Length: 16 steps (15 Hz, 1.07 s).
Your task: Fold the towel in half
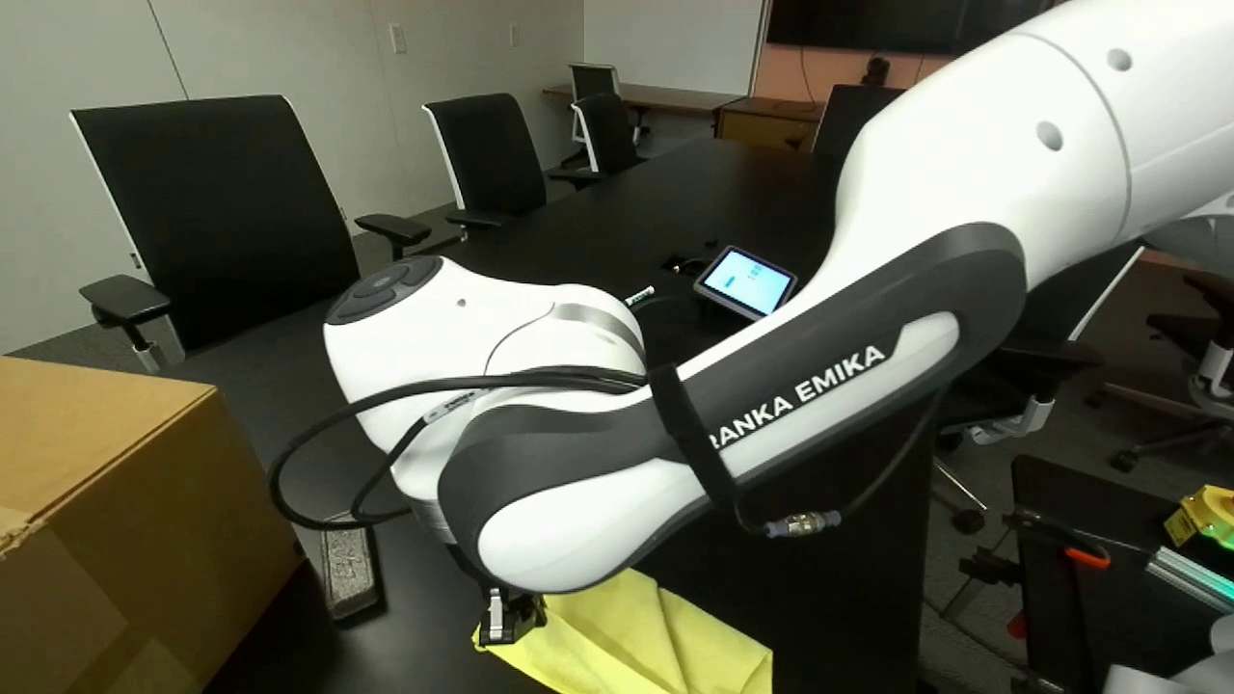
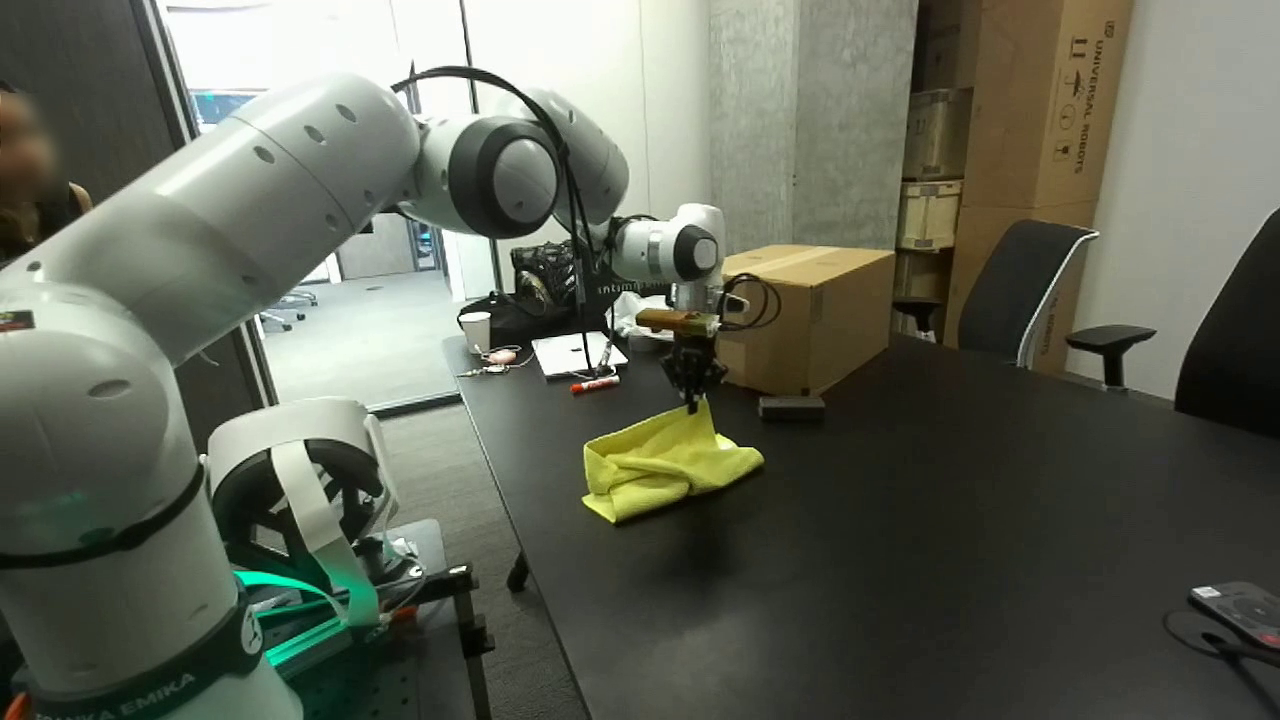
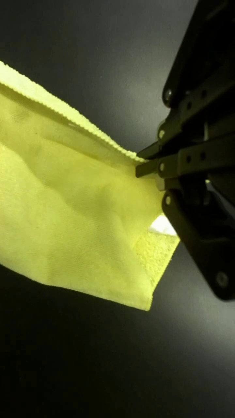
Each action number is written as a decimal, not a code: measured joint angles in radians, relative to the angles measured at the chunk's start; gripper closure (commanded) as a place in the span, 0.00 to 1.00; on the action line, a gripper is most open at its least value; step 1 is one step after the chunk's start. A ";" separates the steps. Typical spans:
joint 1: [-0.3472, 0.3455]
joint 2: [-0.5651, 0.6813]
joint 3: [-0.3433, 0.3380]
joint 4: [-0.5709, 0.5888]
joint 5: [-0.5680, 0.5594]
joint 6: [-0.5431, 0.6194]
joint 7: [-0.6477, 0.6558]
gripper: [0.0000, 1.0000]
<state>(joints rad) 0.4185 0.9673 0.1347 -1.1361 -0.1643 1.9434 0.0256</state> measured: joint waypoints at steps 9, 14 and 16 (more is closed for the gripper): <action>0.044 0.099 -0.036 0.173 -0.023 -0.075 0.001 0.95; 0.059 0.160 -0.044 0.261 -0.024 -0.117 0.002 0.68; 0.060 0.176 -0.044 0.289 -0.024 -0.135 0.002 0.65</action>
<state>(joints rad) 0.4788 1.1435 0.0903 -0.8472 -0.1879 1.8081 0.0274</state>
